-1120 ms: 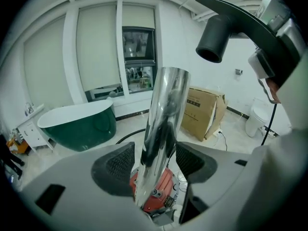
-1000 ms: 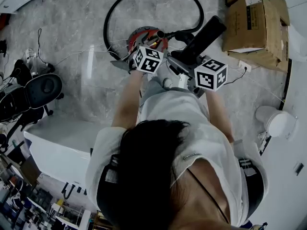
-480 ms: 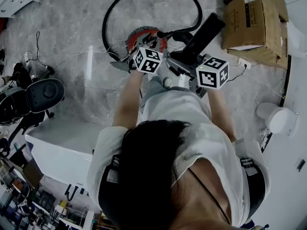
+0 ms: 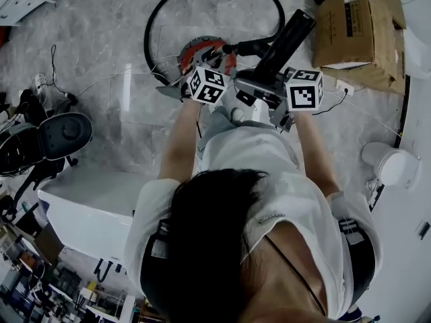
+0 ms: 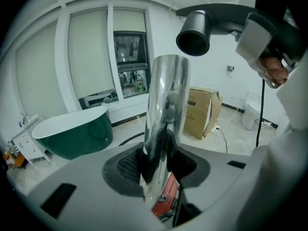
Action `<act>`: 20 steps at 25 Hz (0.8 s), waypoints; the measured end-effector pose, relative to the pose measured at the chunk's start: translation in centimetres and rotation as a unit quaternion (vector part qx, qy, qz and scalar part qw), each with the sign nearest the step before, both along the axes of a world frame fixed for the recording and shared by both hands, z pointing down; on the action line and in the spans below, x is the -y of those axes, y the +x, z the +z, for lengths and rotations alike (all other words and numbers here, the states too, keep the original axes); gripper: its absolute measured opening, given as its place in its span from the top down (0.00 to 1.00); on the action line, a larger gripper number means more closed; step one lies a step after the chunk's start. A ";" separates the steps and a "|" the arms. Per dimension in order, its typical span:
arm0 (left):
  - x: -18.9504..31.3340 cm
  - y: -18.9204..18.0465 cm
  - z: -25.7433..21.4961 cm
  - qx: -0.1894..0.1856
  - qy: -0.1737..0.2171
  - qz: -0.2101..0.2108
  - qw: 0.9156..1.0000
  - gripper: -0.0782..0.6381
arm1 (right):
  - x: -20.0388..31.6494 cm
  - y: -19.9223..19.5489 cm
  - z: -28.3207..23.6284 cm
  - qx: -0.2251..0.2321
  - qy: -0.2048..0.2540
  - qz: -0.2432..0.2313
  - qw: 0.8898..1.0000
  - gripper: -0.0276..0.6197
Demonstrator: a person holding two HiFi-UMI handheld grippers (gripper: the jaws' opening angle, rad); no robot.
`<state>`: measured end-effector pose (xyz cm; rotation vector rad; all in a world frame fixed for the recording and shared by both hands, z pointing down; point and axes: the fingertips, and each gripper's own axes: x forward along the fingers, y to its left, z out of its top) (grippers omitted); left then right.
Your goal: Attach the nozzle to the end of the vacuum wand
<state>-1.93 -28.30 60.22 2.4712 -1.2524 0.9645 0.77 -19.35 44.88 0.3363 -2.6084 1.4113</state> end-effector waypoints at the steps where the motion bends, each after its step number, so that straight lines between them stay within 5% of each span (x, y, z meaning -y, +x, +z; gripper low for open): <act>1: -0.1 0.0 0.0 0.001 0.001 0.002 1.000 0.69 | 0.0 0.0 -0.4 0.020 -0.011 -0.003 1.000 0.80; 9: -0.4 -0.4 -0.2 -0.020 0.006 0.008 1.000 0.69 | 0.9 -0.1 0.0 0.091 -0.078 -0.021 0.993 0.80; 20: -0.4 -0.4 -0.3 -0.041 0.002 0.008 0.999 0.69 | 1.2 -1.1 0.8 0.128 -0.128 -0.058 0.982 0.80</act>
